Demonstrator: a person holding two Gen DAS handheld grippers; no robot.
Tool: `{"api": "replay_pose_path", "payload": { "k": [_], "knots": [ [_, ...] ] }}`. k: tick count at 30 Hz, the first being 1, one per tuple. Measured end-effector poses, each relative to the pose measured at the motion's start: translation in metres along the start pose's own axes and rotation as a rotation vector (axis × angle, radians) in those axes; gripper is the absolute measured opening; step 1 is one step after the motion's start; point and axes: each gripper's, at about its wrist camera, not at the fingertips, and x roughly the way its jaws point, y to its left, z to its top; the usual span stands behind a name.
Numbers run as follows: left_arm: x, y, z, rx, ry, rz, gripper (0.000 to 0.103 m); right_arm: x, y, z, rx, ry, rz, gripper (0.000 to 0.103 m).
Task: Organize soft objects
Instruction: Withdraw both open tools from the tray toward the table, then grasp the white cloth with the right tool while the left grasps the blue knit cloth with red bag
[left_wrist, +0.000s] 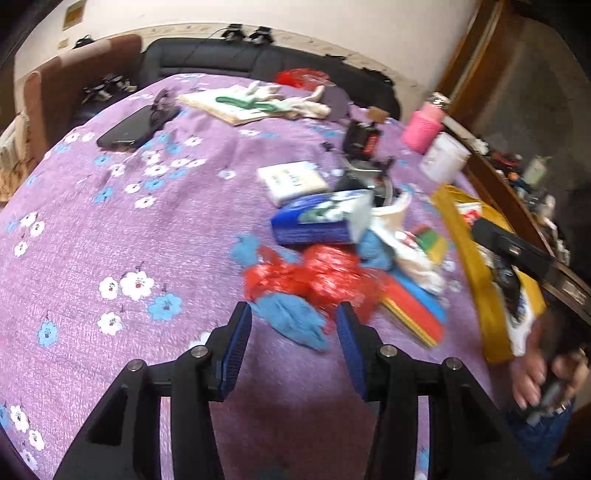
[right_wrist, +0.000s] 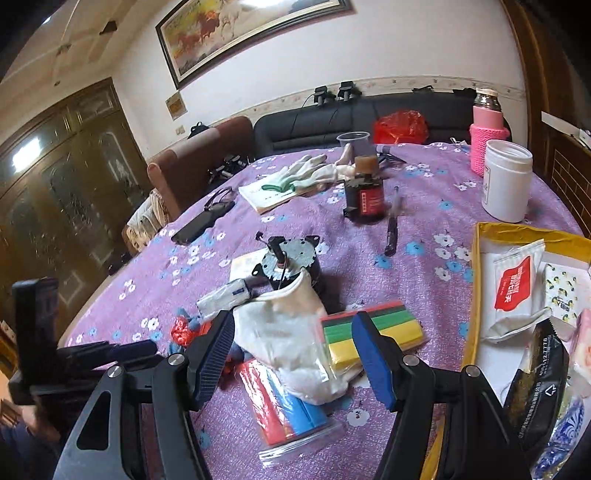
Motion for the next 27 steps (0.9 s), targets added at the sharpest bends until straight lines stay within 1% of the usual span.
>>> {"api": "replay_pose_path", "payload": {
  "k": [1, 2, 4, 6, 7, 8, 10, 12, 16, 18, 22, 23, 25, 26, 27],
  "knots": [
    [0.004, -0.002, 0.002, 0.007, -0.002, 0.014, 0.062, 0.000, -0.001, -0.001, 0.001, 0.004, 0.005, 0.071],
    [0.007, -0.003, 0.004, 0.016, -0.008, 0.036, 0.066, 0.001, -0.001, 0.000, 0.000, 0.007, 0.007, 0.071],
    [0.017, -0.004, 0.009, 0.024, -0.023, 0.077, 0.068, 0.002, -0.001, -0.001, -0.015, 0.029, 0.018, 0.075],
    [0.029, 0.001, 0.016, 0.015, -0.008, 0.078, 0.068, 0.006, 0.004, -0.004, -0.049, 0.063, 0.031, 0.077],
    [0.033, 0.006, 0.017, -0.005, -0.010, 0.060, 0.068, 0.008, 0.007, -0.005, -0.063, 0.077, 0.037, 0.077],
    [0.034, 0.010, 0.019, -0.019, -0.014, 0.050, 0.066, 0.010, 0.010, -0.007, -0.079, 0.098, 0.047, 0.077],
    [0.036, 0.019, 0.019, -0.036, -0.010, 0.060, 0.037, 0.018, 0.016, -0.012, -0.115, 0.154, 0.052, 0.077],
    [0.033, 0.025, 0.018, -0.034, -0.028, 0.061, 0.037, 0.028, 0.023, -0.020, -0.164, 0.212, 0.023, 0.077],
    [0.027, 0.037, 0.016, -0.080, -0.048, 0.030, 0.036, 0.041, 0.023, -0.028, -0.199, 0.267, -0.071, 0.077],
    [0.027, 0.039, 0.015, -0.088, -0.047, 0.006, 0.036, 0.046, 0.020, -0.031, -0.198, 0.294, -0.072, 0.078],
    [0.027, 0.040, 0.015, -0.093, -0.051, -0.021, 0.036, 0.064, 0.024, -0.040, -0.241, 0.352, -0.115, 0.078],
    [0.027, 0.040, 0.015, -0.097, -0.056, -0.026, 0.036, 0.066, 0.026, -0.041, -0.250, 0.354, -0.121, 0.080],
    [0.026, 0.040, 0.015, -0.098, -0.067, -0.031, 0.036, 0.066, 0.029, -0.042, -0.270, 0.341, -0.111, 0.081],
    [0.024, 0.039, 0.015, -0.096, -0.075, -0.030, 0.036, 0.066, 0.033, -0.045, -0.291, 0.337, -0.106, 0.074],
    [0.023, 0.039, 0.015, -0.093, -0.080, -0.030, 0.036, 0.065, 0.038, -0.046, -0.316, 0.333, -0.104, 0.061]
  ]
}}
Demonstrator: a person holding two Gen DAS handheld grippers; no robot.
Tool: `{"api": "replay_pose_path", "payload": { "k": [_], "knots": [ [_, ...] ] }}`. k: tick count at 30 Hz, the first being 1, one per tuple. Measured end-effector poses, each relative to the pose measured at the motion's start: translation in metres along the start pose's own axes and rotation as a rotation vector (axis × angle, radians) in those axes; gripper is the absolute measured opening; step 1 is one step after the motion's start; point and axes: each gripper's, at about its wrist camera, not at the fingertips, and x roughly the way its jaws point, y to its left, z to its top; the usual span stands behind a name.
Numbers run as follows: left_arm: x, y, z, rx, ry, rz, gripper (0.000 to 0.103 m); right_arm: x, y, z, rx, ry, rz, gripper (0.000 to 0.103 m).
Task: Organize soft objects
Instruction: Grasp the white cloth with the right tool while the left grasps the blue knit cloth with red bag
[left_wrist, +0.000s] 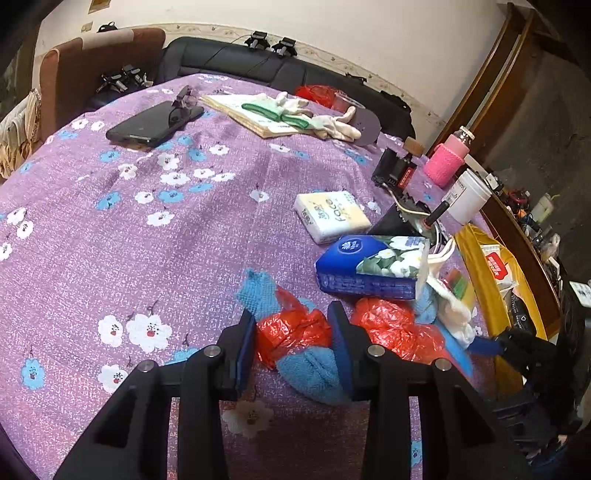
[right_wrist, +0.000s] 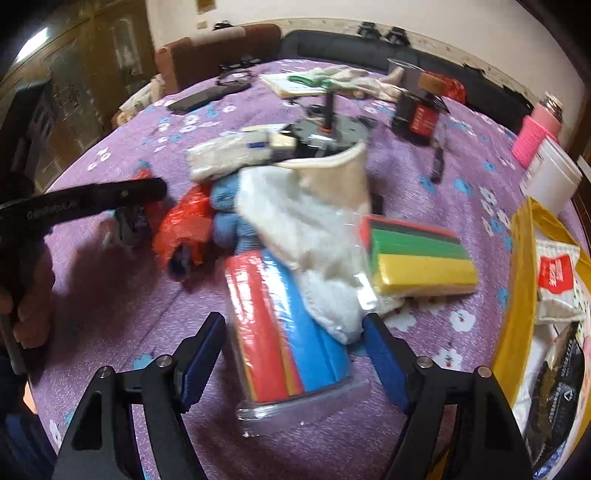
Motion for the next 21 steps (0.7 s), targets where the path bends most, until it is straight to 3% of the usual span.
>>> {"api": "replay_pose_path", "payload": {
  "k": [6, 11, 16, 19, 21],
  "knots": [
    [-0.006, -0.006, 0.000, 0.022, -0.035, 0.001, 0.036, -0.022, 0.032, -0.005, -0.142, -0.077, 0.208, 0.043],
    [-0.008, -0.006, 0.001, 0.019, -0.047, 0.003, 0.036, -0.040, 0.013, 0.000, -0.053, -0.170, 0.261, 0.023],
    [-0.008, -0.006, 0.000, 0.019, -0.047, 0.005, 0.036, -0.043, 0.015, -0.002, -0.058, -0.179, 0.285, 0.024],
    [-0.008, -0.005, 0.000, 0.014, -0.047, 0.005, 0.036, -0.053, 0.018, 0.001, -0.055, -0.222, 0.351, 0.037],
    [-0.008, -0.005, 0.001, 0.014, -0.044, 0.004, 0.036, -0.055, 0.004, 0.003, 0.018, -0.248, 0.310, 0.073]
  ]
}}
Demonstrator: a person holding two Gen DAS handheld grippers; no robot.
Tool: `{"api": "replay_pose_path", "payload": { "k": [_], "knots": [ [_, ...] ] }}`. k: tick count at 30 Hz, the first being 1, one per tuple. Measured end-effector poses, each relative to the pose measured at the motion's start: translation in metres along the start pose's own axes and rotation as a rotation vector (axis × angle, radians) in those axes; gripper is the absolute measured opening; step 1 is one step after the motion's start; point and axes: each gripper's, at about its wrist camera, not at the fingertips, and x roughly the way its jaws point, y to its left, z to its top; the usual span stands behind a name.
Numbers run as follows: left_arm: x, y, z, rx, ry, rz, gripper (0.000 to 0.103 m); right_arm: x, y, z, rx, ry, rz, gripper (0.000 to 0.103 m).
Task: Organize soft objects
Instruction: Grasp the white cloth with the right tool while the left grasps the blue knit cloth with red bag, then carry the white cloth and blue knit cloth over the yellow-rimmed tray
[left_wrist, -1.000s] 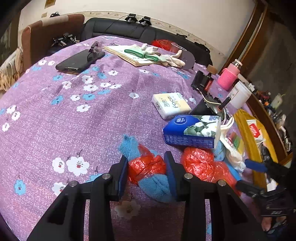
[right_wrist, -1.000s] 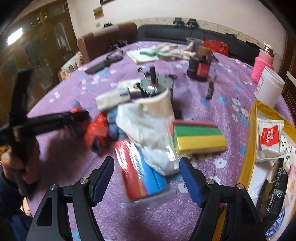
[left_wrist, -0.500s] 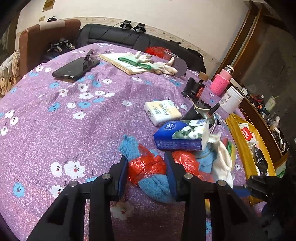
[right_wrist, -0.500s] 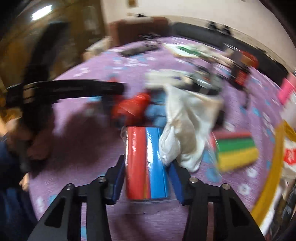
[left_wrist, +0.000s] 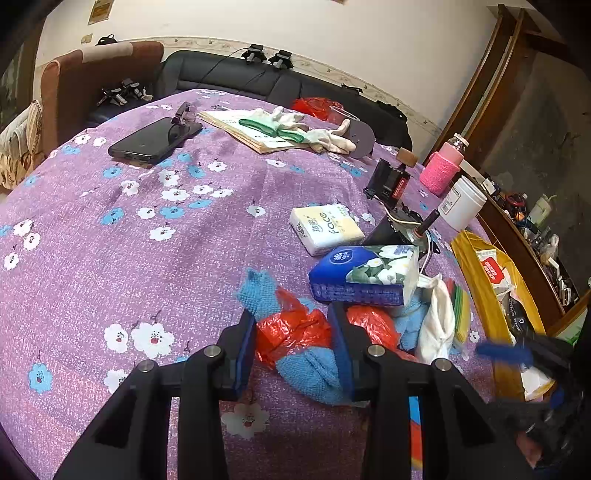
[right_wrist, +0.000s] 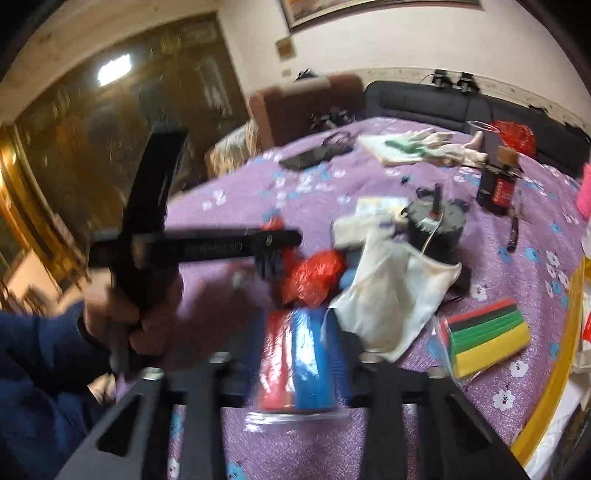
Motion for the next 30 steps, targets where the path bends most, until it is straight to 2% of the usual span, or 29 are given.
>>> {"api": "replay_pose_path", "payload": {
  "k": [2, 5, 10, 11, 13, 14, 15, 17, 25, 28, 30],
  "knots": [
    [0.000, 0.000, 0.000, 0.000, 0.001, -0.002, 0.036, -0.002, -0.015, 0.003, 0.063, -0.025, -0.100, 0.086],
    [0.001, -0.002, 0.000, 0.004, 0.000, -0.007, 0.036, 0.004, -0.031, 0.003, 0.143, -0.009, -0.090, 0.086],
    [-0.003, -0.003, 0.000, 0.013, -0.018, -0.011, 0.036, 0.032, -0.021, 0.004, 0.113, 0.039, -0.148, 0.084],
    [-0.003, -0.004, 0.000, 0.016, -0.021, -0.013, 0.036, 0.039, -0.019, 0.004, 0.105, 0.049, -0.169, 0.080],
    [-0.004, -0.005, -0.001, 0.020, -0.023, -0.016, 0.036, 0.054, -0.017, 0.002, 0.097, 0.085, -0.200, 0.060],
    [-0.005, -0.005, -0.001, 0.021, -0.024, -0.019, 0.036, 0.059, -0.022, 0.001, 0.103, 0.105, -0.194, 0.034],
    [-0.005, -0.006, -0.001, 0.023, -0.027, -0.020, 0.036, 0.063, -0.024, -0.002, 0.116, 0.124, -0.203, 0.024],
    [-0.007, -0.006, -0.001, 0.027, -0.034, -0.022, 0.036, 0.056, -0.023, 0.000, 0.108, 0.093, -0.210, 0.017],
    [-0.015, -0.018, -0.003, 0.080, -0.075, -0.026, 0.036, -0.004, -0.036, 0.008, 0.187, -0.169, -0.252, 0.016],
    [-0.019, -0.023, -0.004, 0.103, -0.101, -0.009, 0.036, -0.016, -0.036, 0.011, 0.198, -0.238, -0.263, 0.016],
    [-0.023, -0.027, -0.005, 0.116, -0.118, 0.018, 0.036, -0.019, -0.031, 0.011, 0.178, -0.254, -0.287, 0.016]
  ]
}}
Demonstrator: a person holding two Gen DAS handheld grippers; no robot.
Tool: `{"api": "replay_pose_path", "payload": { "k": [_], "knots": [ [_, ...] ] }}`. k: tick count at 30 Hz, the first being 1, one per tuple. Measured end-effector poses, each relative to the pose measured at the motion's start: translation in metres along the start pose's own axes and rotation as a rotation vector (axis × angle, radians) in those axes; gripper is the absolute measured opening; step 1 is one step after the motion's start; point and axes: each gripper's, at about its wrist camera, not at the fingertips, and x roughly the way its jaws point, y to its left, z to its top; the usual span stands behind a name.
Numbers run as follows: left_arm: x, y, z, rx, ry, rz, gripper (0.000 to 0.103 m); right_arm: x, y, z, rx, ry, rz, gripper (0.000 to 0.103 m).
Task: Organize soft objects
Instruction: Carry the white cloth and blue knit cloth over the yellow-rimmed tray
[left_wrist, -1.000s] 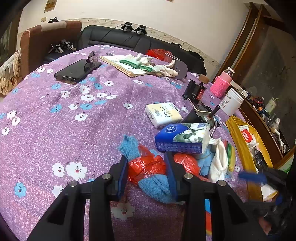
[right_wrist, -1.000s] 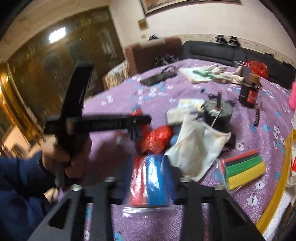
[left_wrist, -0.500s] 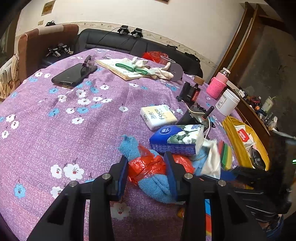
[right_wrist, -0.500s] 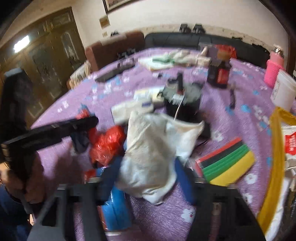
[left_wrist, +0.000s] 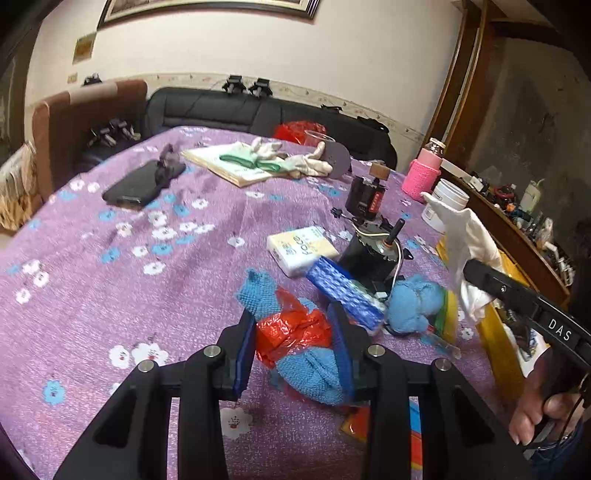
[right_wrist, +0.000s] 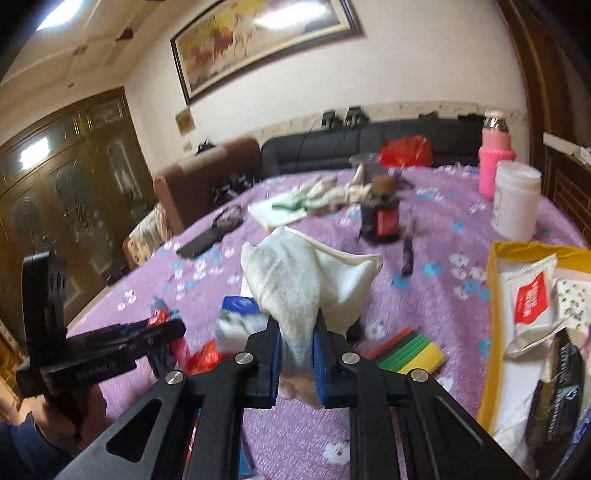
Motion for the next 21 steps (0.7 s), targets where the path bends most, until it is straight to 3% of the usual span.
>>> {"api": "replay_pose_path", "payload": {
  "k": [2, 5, 13, 21],
  "knots": [
    [-0.003, -0.006, 0.000, 0.019, -0.018, 0.018, 0.036, 0.005, 0.004, 0.000, -0.030, 0.012, -0.038, 0.016],
    [-0.008, -0.018, -0.002, 0.059, -0.037, 0.029, 0.036, 0.009, 0.010, -0.001, -0.046, 0.019, -0.018, 0.016],
    [-0.015, -0.047, -0.007, 0.179, -0.103, 0.102, 0.036, -0.018, 0.008, 0.005, -0.022, -0.113, 0.047, 0.016],
    [-0.021, -0.070, -0.007, 0.272, -0.159, 0.178, 0.036, -0.028, -0.001, 0.010, 0.025, -0.160, 0.060, 0.016]
  ]
}}
